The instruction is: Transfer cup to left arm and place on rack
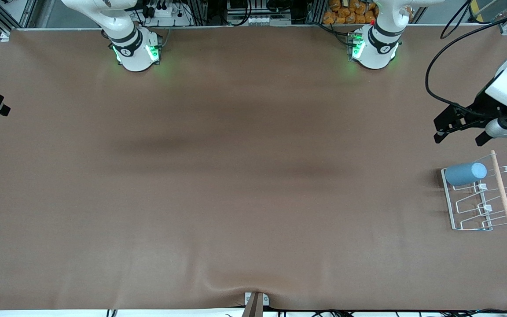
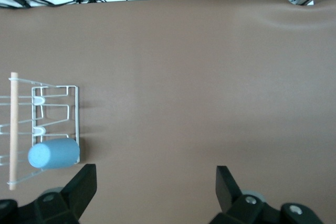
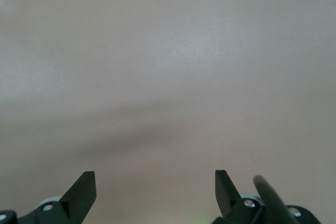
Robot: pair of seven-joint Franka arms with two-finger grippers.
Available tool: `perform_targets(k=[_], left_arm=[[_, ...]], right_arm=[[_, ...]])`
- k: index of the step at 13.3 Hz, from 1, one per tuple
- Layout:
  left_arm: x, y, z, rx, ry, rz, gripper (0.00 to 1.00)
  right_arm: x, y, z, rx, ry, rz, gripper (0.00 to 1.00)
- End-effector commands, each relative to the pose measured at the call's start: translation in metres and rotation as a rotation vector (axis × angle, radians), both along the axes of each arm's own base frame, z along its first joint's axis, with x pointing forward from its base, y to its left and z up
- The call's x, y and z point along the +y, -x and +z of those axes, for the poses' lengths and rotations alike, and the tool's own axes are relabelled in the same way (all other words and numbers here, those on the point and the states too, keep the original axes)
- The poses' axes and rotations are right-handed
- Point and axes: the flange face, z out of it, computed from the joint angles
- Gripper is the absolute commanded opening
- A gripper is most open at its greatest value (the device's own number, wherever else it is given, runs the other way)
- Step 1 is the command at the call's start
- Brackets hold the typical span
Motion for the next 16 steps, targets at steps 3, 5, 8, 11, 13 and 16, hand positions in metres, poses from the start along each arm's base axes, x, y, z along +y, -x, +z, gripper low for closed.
perform_targets(k=[3, 5, 8, 11, 13, 16], left_arm=[[0.009, 0.0, 0.008, -0.018, -0.015, 0.046, 1.0], [0.021, -0.001, 0.008, -0.015, -0.017, 0.066, 1.0], [0.019, 0.001, 0.008, -0.005, 0.013, 0.139, 1.0], [0.02, 0.005, 0.008, 0.018, 0.008, 0.16, 1.0], [0.023, 0.005, 0.007, 0.023, 0.0, 0.112, 1.0], [0.025, 0.005, 0.007, 0.023, -0.005, 0.067, 1.0]], right_arm=[[0.001, 0.004, 0.002, 0.001, 0.012, -0.005, 1.0], [0.0, 0.004, 0.002, 0.0, 0.012, -0.007, 1.0], [0.0, 0.004, 0.002, 0.001, 0.012, -0.007, 1.0], [0.003, 0.004, 0.0, 0.006, 0.011, -0.002, 1.0], [0.007, 0.003, 0.0, 0.006, 0.011, 0.005, 1.0], [0.008, 0.003, -0.001, 0.009, 0.011, 0.007, 1.0]])
